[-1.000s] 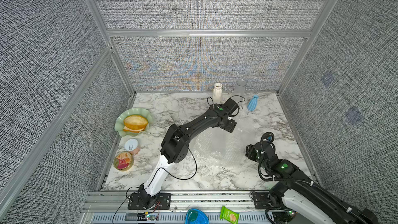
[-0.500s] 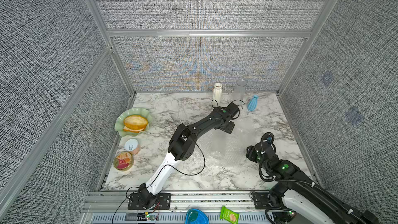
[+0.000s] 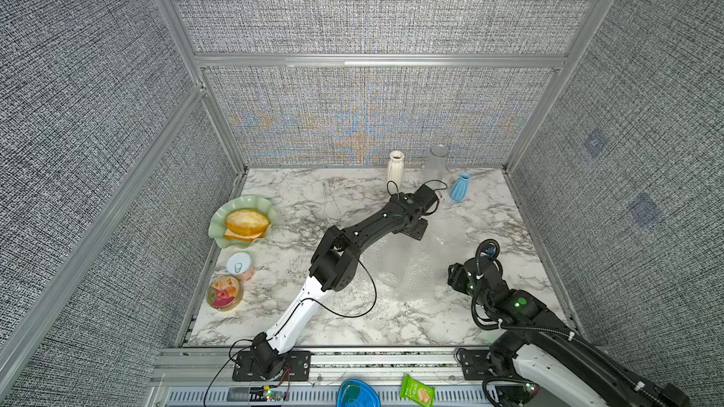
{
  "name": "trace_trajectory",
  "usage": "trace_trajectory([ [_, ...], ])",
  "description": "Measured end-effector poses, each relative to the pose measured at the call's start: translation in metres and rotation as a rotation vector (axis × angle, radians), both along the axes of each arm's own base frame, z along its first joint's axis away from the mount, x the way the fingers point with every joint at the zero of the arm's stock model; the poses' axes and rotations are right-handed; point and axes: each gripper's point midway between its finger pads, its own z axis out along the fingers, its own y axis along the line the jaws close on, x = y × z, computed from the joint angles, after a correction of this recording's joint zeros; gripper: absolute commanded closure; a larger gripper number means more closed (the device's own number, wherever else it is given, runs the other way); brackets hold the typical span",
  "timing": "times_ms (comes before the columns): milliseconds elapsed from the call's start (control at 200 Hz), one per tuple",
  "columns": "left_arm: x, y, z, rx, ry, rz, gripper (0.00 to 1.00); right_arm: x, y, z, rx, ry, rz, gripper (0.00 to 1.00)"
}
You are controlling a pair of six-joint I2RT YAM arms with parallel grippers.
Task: Unwrap the vase from the bubble wrap
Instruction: Pick up the vase from the bubble wrap.
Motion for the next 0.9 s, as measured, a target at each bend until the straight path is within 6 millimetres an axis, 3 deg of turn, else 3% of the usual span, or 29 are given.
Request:
trace_trajectory([
  [190, 0.003, 0.004, 0.057, -0.059, -0.079, 0.008, 0.51, 0.0, 0.0, 0.006, 0.016, -0.024, 0.0, 0.34],
  [290, -0.001, 0.009, 0.076, -0.083, -0.099, 0.01, 0.51, 0.0, 0.0, 0.008, 0.02, -0.031, 0.0, 0.34],
  [901, -0.06, 0.065, 0.132, -0.21, -0.115, 0.089, 0.52, 0.0, -0.001, 0.013, 0.019, -0.052, 0.002, 0.33],
])
